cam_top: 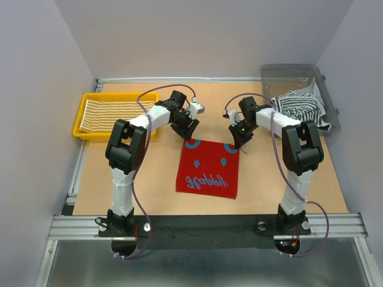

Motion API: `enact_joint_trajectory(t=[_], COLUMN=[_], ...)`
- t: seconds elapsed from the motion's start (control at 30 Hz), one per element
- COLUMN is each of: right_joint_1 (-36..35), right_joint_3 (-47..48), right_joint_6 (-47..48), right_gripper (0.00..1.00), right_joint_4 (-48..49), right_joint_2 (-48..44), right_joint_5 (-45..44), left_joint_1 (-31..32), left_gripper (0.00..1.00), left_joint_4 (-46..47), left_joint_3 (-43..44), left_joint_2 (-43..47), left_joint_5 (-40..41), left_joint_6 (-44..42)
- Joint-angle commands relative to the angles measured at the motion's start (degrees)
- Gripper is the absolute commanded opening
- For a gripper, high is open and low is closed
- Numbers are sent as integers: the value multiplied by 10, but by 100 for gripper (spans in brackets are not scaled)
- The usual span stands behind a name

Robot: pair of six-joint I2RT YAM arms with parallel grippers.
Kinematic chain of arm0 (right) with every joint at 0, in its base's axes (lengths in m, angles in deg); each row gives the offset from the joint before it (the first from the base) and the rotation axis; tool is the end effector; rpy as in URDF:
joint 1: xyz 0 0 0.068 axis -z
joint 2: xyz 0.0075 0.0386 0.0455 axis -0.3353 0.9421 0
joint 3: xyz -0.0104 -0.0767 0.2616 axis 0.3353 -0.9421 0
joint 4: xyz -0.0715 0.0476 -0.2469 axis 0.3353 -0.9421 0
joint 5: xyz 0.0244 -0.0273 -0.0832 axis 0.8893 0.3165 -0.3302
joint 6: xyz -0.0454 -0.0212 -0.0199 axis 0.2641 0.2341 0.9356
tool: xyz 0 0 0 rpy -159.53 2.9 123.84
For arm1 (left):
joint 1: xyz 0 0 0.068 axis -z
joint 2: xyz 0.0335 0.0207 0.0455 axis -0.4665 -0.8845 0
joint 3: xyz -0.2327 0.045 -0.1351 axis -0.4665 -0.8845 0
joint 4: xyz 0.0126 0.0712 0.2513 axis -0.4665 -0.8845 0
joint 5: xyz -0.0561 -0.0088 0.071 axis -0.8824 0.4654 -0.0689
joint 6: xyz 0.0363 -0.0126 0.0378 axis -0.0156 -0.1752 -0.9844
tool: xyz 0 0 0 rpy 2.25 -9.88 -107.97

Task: Fold and stack the towels
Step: Fold the towel

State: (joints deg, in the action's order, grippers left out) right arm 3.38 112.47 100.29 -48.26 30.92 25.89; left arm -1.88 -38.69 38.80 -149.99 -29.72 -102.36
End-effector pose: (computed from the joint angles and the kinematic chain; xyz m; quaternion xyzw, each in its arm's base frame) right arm 0.3683 0.1186 0.1645 -0.3449 0.9174 0.1508 0.1292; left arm 0.4004 -0.2083 0.1848 0.4348 0.8362 -0.1772 0.2834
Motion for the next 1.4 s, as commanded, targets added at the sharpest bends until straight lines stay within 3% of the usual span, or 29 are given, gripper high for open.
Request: enact_joint_trajectory(t=[0.0, 0.33, 0.47, 0.6, 0.73, 0.87, 1.13, 1.37], right_joint_1=[-8, -9, -9, -9, -9, -9, -9, -11], right_joint_3=[-6, -19, -21, -16, -3, 21, 78, 108], right_joint_6=[7, 2, 0, 0, 2, 7, 14, 13], right_gripper=[0, 1, 1, 1, 0, 1, 1, 0], right_joint_4=[-8, 0, 3, 5, 7, 10, 29, 100], right_joint_2=[21, 14, 12, 11, 10, 12, 21, 5], right_joint_5=[-22, -38, -43, -54, -54, -54, -89, -126], left_joint_1=[3, 8, 7, 8, 7, 5, -10, -17], left_gripper=[64, 54, 46, 45, 32, 0, 0, 0], left_joint_4=[-11, -27, -35, -38, -45, -49, -42, 64], left_joint_3=[11, 14, 13, 4, 3, 4, 45, 19], left_joint_2=[20, -14, -31, -41, -53, -57, -27, 41], left_joint_5=[-23, -30, -33, -25, -20, -18, -21, 34], left_joint_6=[-17, -12, -12, -9, -11, -15, -33, -16])
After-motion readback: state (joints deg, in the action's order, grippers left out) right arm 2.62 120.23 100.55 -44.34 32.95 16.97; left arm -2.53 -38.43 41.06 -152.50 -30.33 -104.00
